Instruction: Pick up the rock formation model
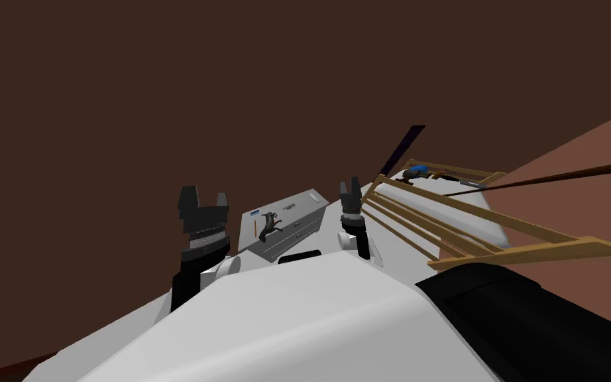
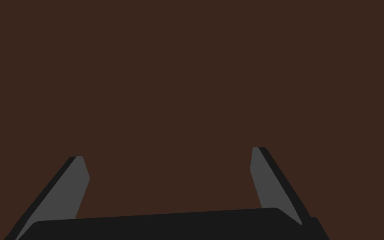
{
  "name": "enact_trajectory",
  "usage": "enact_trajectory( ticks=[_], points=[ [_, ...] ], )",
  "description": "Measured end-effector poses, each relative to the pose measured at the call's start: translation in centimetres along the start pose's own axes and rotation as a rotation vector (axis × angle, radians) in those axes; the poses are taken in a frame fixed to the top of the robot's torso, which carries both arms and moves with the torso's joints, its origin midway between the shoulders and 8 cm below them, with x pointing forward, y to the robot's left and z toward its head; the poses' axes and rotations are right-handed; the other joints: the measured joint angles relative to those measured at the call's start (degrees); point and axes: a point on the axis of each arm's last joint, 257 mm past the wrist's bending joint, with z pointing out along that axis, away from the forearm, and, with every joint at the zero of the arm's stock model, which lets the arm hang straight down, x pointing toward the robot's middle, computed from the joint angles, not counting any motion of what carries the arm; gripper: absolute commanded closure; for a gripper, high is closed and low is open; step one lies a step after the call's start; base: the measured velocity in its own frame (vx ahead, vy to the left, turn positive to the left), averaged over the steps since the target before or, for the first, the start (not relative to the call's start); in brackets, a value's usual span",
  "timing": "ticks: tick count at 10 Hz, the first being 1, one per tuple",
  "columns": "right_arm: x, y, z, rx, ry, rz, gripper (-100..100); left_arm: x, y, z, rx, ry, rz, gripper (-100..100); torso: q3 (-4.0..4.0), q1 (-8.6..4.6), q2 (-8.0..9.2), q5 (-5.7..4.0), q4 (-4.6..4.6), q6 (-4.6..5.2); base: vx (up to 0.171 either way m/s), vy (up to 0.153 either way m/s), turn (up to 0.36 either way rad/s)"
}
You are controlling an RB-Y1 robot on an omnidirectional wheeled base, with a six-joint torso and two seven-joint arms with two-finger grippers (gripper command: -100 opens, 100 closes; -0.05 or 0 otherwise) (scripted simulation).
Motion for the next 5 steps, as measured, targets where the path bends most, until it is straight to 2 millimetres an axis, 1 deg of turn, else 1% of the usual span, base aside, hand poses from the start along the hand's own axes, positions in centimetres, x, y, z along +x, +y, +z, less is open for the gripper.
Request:
enact_trajectory(
  ticks=[2,4,5],
  points=[
    [0.0,0.0,0.0,0.0,0.0,0.0,0,0.4,1.3,0.4,-0.024,0.033,-0.027,-100,0.08,-0.02,0.14,0.0,0.03,0.02,-0.055,-0.006,-0.14],
    [0.0,0.0,0.0,0.0,0.0,0.0,0,0.6,2.8,0.9,-0.061,0.053,-0.07,-100,0.13,0.01,0.23,0.0,0.05,0.02,-0.067,0.0,-0.178],
    [0.0,0.0,0.0,0.0,0.0,0.0,0,0.7,3.8,1.2,-0.086,0.059,-0.096,-100,0.14,0.01,0.24,0.0,0.05,0.02,-0.069,-0.013,-0.175]
  ],
)
